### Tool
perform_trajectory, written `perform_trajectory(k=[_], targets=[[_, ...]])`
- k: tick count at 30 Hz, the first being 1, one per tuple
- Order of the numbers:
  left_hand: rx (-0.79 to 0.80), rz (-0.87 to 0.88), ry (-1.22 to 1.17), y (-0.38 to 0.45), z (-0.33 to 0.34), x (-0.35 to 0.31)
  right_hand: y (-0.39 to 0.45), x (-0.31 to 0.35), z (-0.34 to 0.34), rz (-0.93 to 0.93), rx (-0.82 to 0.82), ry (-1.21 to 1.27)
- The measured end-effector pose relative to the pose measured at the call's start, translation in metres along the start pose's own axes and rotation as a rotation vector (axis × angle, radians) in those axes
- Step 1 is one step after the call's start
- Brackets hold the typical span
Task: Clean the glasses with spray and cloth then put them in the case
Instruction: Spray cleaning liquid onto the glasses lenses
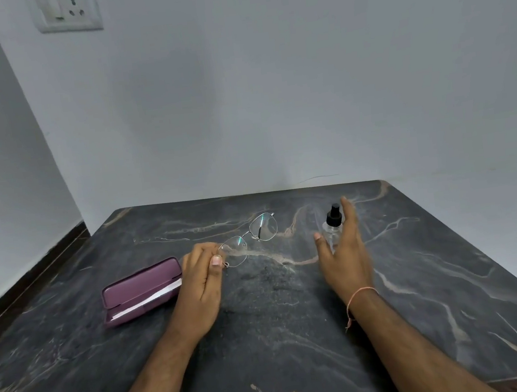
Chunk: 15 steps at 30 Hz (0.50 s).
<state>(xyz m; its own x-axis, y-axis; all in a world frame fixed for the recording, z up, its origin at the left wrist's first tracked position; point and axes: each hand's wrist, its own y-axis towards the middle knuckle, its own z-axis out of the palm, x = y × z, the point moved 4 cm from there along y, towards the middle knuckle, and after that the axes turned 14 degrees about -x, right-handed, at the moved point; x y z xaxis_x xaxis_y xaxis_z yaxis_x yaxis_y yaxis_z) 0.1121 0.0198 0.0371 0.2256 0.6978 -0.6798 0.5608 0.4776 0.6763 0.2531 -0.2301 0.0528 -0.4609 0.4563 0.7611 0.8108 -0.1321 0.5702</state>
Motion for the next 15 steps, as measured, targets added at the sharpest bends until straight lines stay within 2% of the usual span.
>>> perform_trajectory(k=[3,6,10,15], targets=[[-0.005,0.021,0.016,0.000,0.000,0.001,-0.012,0.019,-0.009,0.047,0.047,0.266],[0.003,0.024,0.024,0.000,0.001,0.001,-0.029,0.036,-0.013,-0.009,0.168,0.422],[0.008,0.026,0.030,0.000,0.001,0.000,-0.042,0.043,-0.006,-0.146,0.265,0.378],[0.031,0.024,0.032,-0.001,0.003,0.001,-0.038,0.040,-0.005,-0.274,0.192,0.279]])
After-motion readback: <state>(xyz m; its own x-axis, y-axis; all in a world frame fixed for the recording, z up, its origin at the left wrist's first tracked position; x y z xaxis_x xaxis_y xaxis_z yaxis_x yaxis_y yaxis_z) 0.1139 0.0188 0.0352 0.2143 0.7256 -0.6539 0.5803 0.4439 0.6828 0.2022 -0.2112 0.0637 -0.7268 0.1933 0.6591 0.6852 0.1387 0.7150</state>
